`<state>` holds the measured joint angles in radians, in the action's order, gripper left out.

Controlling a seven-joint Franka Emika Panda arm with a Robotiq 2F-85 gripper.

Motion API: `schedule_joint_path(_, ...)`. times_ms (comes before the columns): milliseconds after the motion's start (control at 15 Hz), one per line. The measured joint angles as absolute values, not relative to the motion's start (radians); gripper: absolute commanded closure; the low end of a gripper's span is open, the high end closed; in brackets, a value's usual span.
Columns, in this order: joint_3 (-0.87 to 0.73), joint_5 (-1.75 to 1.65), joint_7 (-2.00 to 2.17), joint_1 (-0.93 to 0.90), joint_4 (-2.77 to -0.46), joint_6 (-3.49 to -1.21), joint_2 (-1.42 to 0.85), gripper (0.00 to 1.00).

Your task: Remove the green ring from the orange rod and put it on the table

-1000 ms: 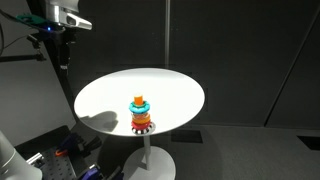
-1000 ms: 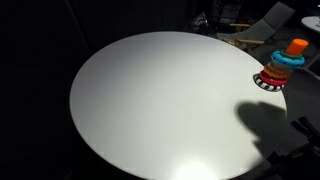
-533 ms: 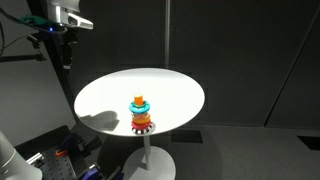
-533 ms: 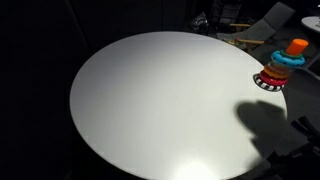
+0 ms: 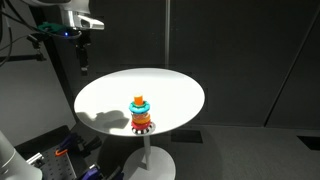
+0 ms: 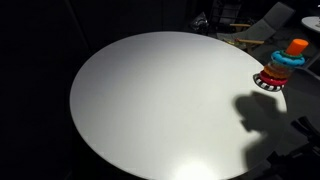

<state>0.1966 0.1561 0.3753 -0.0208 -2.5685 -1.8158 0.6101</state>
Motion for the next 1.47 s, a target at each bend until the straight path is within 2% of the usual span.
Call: schedule_joint_path(1467, 0.075, -0.039, 0.417, 0.121, -2.556, -2.245, 0.281, 0.00)
